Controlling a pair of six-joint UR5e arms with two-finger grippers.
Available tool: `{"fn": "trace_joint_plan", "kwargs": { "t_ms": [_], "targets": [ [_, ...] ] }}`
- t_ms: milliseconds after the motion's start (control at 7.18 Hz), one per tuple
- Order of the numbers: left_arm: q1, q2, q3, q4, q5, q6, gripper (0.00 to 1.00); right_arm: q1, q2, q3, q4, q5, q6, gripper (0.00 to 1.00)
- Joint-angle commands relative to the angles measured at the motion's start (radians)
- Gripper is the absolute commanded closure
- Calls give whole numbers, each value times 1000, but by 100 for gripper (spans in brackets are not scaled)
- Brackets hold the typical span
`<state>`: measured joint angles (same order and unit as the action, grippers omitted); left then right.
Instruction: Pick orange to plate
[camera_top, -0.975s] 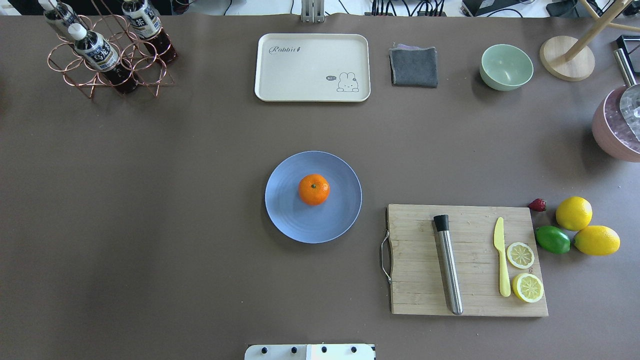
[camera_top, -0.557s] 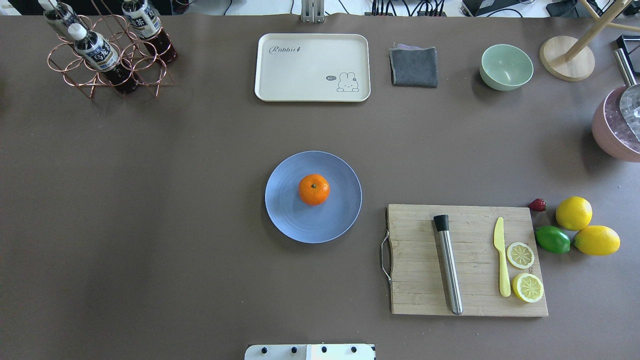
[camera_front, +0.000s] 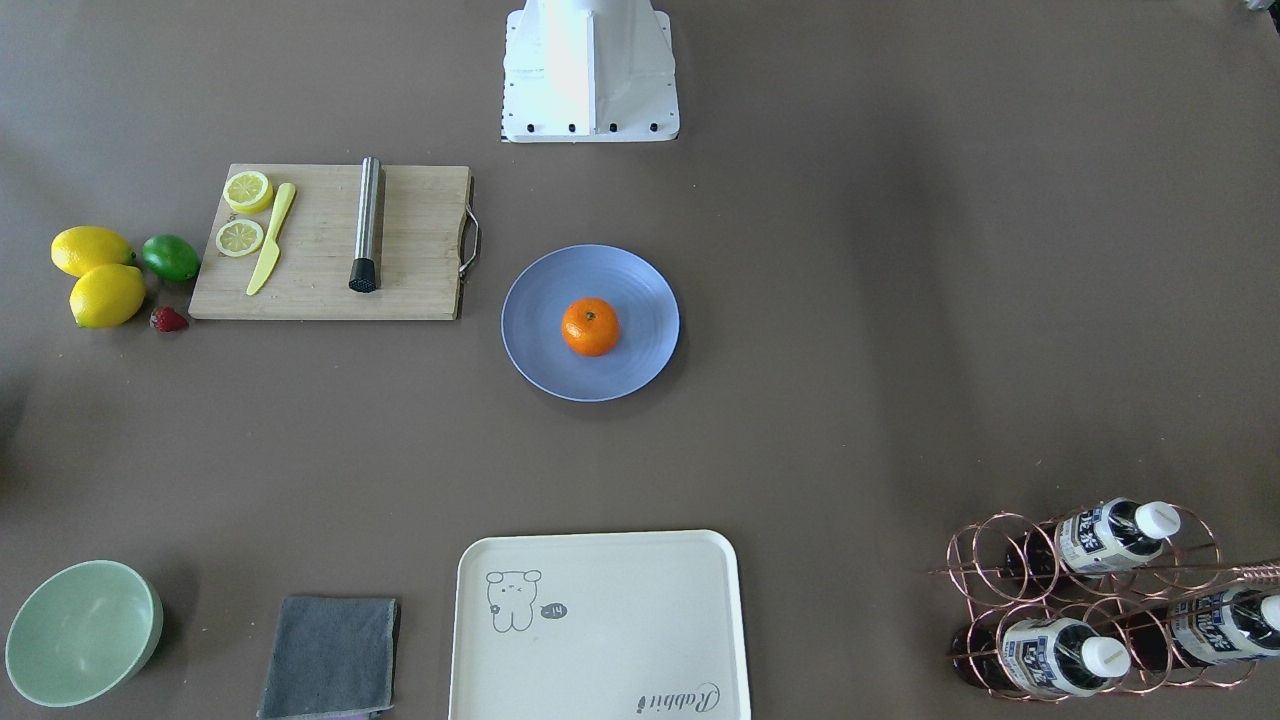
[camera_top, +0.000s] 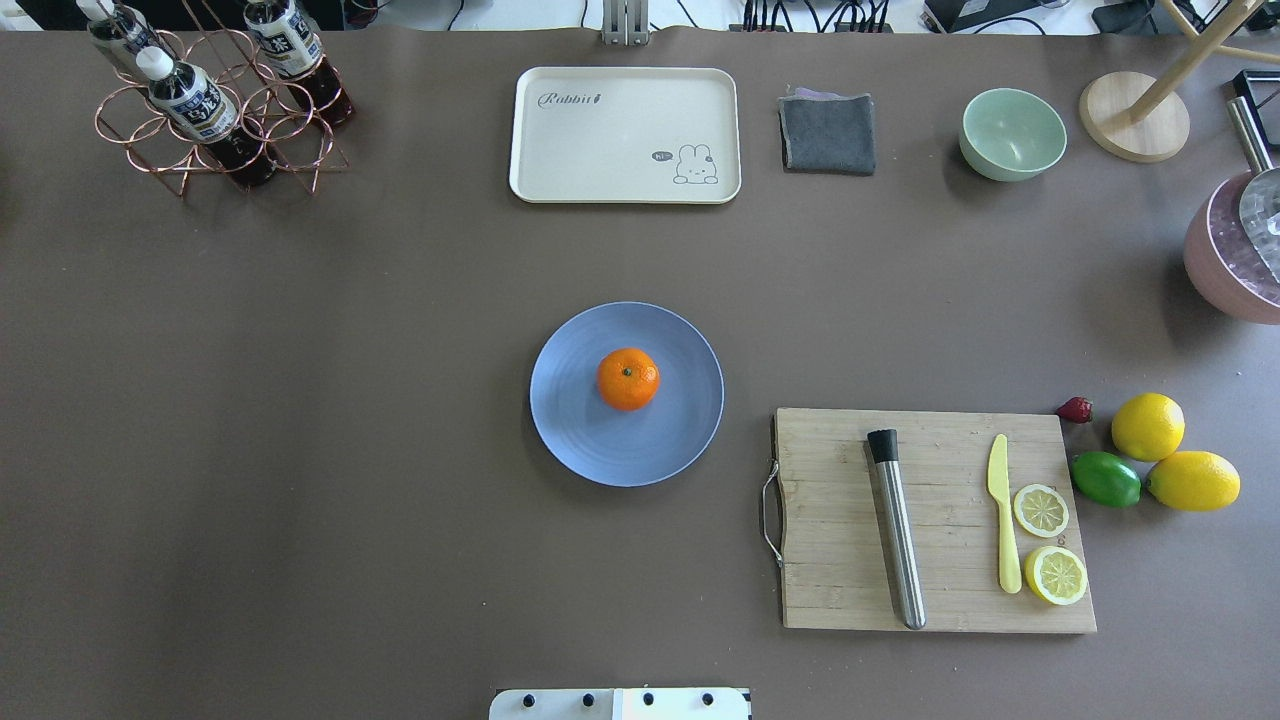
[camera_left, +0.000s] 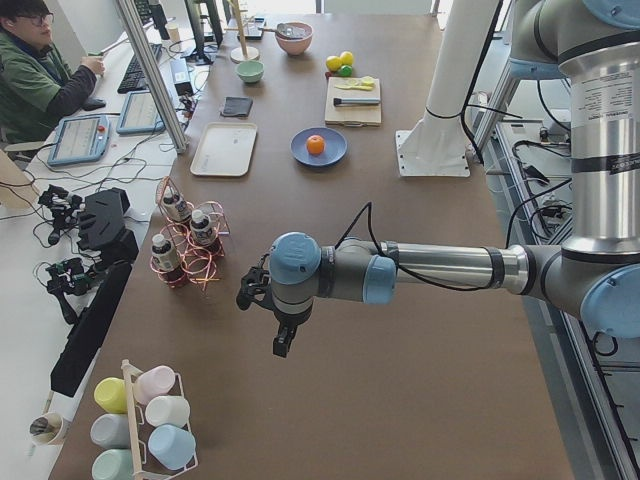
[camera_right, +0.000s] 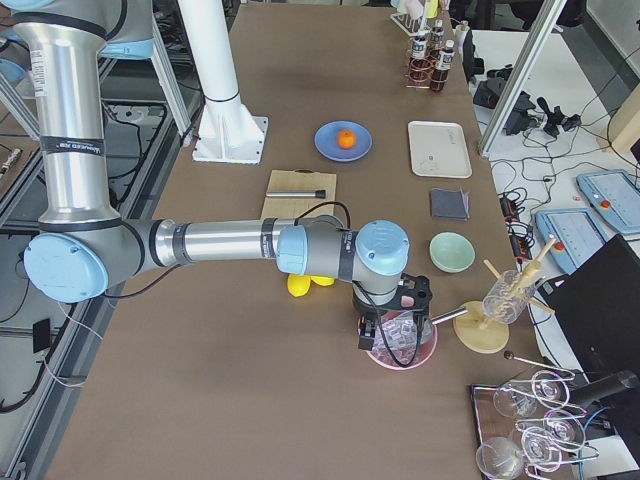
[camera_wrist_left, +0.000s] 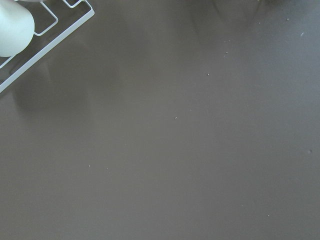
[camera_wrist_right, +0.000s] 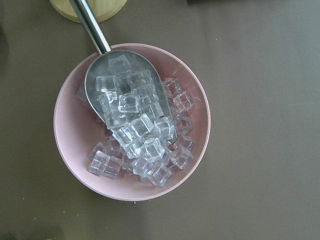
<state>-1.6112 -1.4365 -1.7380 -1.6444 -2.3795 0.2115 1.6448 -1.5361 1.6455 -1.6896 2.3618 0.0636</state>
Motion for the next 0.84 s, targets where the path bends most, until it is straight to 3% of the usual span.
{"fn": "trace_joint_plan", "kwargs": {
  "t_ms": [0,696],
  "targets": [
    [-1,1,0,0,2,-1,2,-13,7,0,8,2,12,0],
    [-1,-12,9,0,3,-4,2,-20,7,0,16,-4,10,0]
  ]
}}
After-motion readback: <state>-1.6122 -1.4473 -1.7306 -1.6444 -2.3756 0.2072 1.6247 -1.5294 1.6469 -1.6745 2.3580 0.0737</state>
